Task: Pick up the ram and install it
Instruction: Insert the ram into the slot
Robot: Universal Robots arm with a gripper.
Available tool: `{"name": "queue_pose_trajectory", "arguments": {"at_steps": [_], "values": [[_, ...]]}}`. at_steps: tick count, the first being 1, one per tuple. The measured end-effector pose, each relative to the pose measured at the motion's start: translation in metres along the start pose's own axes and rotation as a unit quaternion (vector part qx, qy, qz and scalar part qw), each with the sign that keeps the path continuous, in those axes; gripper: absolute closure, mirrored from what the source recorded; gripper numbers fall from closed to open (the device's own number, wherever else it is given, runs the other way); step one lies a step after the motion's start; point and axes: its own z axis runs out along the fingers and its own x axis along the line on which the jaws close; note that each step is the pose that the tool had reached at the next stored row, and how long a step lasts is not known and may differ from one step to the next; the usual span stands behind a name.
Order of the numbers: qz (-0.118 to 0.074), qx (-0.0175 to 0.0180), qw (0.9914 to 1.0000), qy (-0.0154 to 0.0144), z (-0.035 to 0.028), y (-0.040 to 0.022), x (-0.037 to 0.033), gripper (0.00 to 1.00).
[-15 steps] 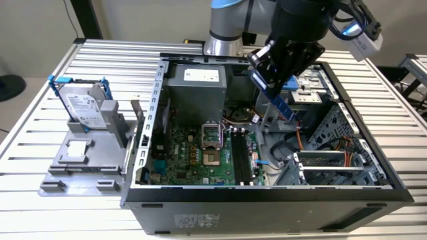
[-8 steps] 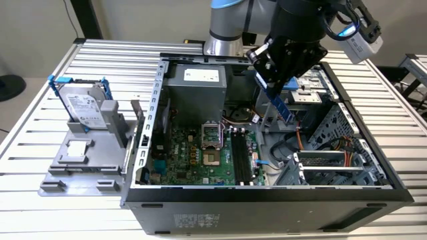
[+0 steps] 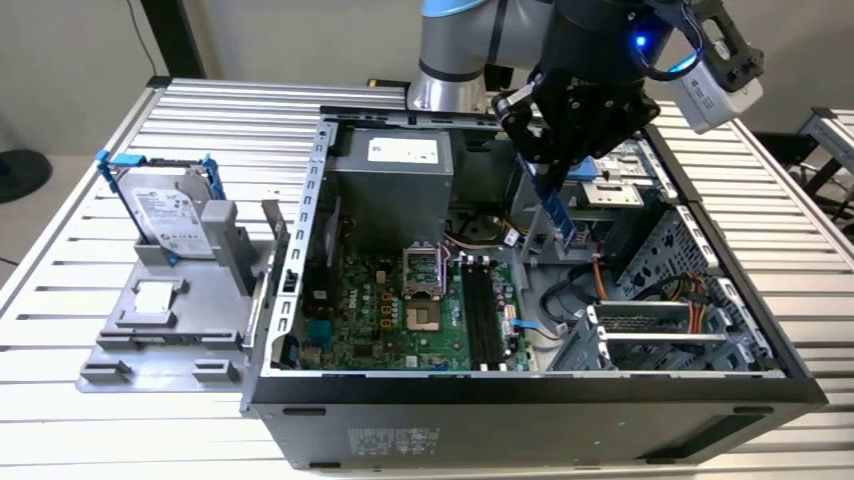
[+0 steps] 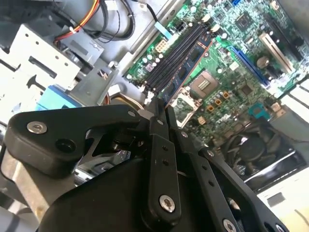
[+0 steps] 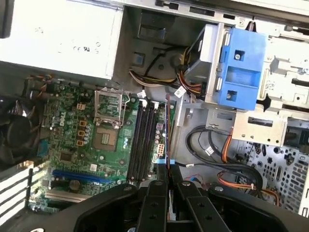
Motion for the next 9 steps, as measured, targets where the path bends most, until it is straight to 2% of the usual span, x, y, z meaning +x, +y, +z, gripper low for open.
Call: {"name": "queue_pose_trajectory", "arguments": {"at_steps": [4,9], "values": [[0.032,0.001,0.9995,-0.0011,0.0,0.0,0.0,1.0],[0.067,0.0018,0.99777,-0.0024,0.0,-0.0001,0.0,1.0]]}}
